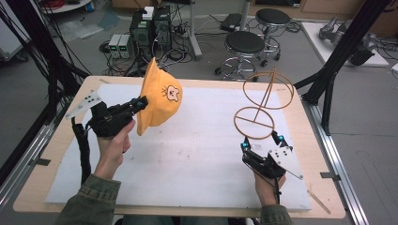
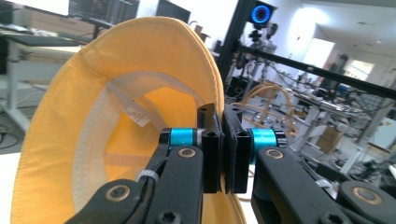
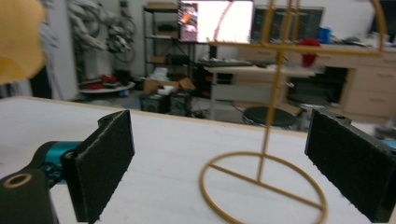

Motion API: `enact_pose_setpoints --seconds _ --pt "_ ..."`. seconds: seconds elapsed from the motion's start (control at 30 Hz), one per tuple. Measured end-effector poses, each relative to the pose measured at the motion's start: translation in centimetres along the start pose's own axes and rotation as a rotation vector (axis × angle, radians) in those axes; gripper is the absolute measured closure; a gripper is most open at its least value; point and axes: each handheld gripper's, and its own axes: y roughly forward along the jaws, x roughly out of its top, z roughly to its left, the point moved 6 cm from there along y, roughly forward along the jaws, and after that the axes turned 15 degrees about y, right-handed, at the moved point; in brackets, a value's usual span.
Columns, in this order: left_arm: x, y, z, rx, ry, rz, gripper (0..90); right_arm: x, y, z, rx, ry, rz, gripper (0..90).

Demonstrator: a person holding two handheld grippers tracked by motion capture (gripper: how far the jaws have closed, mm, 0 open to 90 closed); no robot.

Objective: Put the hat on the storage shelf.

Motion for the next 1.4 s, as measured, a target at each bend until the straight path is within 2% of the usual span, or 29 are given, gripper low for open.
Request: enact_pose_setpoints --seconds 0.1,0.2,0.37,0.53,0.67,0.83,1.13,1.4 --pt "0.2 0.3 -0.9 -0.037 -0.007 -0.020 86.6 0.2 0.3 0.9 0.069 0.025 0.025 7.1" --pt "0.4 0.5 -1.4 -0.055 -0.013 -0.036 86.6 0.1 0.6 1.7 0.115 0.029 0.047 7.1" --pt "0.8 0.7 -1.9 -0.076 -0.013 -0.050 86.6 -0.1 1.0 3.7 0.199 0.002 0.071 7.1" --pt "1.3 0.9 -2.3 -0.096 -0.026 -0.069 86.6 0.5 1.8 5.3 0.268 0.003 0.079 7.1" --pt "2.0 1.0 -2.9 -0.111 -0.021 -0.086 86.5 0.9 2.5 6.3 0.288 0.022 0.070 7.2" --pt "2.6 1.2 -3.7 -0.133 -0.016 -0.101 86.5 1.2 3.1 7.5 0.304 0.003 0.043 7.2" --pt "3.1 0.9 -5.0 -0.163 0.000 -0.118 86.6 1.4 3.5 10.2 0.372 -0.017 0.034 7.2" --pt "3.8 0.5 -6.4 -0.196 0.051 -0.121 86.5 1.2 3.6 12.6 0.436 -0.042 0.045 7.3"
